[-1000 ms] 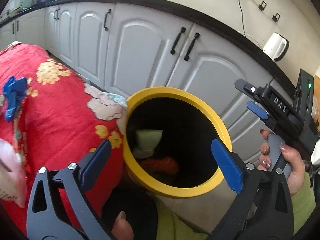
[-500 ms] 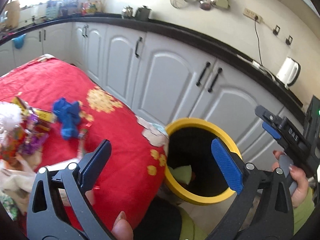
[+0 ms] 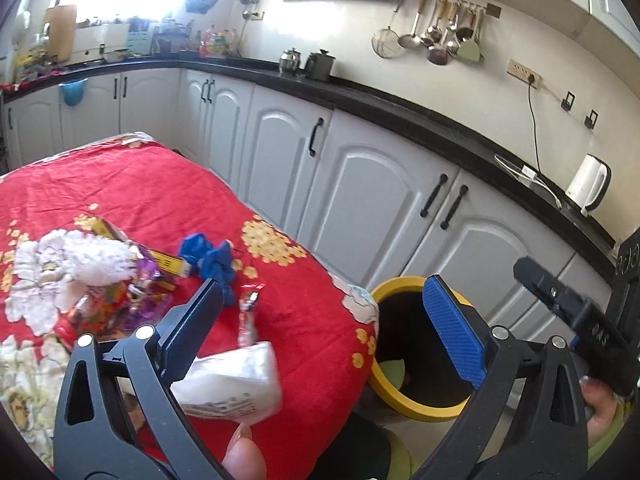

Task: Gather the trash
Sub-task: 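Move both tools back toward the trash on the table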

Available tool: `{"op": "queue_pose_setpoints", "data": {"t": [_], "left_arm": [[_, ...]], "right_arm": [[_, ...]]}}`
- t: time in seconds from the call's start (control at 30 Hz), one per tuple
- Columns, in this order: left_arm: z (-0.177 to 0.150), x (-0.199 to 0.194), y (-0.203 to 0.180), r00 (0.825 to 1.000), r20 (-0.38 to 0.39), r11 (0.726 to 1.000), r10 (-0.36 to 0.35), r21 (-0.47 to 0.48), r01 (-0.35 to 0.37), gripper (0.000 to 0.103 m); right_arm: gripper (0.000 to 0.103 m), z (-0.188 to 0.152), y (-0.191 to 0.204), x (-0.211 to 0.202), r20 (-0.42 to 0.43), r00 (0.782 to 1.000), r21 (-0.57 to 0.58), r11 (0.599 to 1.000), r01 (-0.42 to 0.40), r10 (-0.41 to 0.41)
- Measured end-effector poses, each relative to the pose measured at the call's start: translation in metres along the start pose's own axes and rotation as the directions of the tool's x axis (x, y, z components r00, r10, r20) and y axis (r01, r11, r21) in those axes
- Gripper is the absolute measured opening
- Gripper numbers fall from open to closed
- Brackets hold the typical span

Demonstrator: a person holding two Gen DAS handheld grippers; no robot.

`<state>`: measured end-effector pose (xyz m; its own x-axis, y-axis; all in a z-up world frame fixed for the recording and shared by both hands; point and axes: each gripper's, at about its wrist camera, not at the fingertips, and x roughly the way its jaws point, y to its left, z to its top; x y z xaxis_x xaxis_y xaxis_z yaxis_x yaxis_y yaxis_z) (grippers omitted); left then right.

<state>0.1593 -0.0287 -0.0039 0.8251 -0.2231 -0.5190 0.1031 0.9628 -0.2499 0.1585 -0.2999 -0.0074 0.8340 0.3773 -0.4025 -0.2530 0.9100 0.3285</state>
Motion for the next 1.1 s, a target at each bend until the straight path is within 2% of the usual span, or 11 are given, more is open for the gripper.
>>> {"op": "queue_pose_setpoints", "data": {"t": [0.77, 1.1], "left_arm": [[0.013, -0.044, 0.077, 0.989, 0.085, 0.986, 0.125, -0.123, -0.114, 0.092], [0.013, -0.048, 0.119, 0.975, 0.065, 0.965, 0.212, -0.172, -0.199, 0.092]], "right_arm": [[0.096, -0.031, 0.1, 0.015, -0.108, 0.984, -0.147, 0.977, -0.154, 0.139], [0.096, -0.051, 0.135, 0.036, -0.181, 0.968, -0.205, 0.956, -0.209, 0.172]]}}
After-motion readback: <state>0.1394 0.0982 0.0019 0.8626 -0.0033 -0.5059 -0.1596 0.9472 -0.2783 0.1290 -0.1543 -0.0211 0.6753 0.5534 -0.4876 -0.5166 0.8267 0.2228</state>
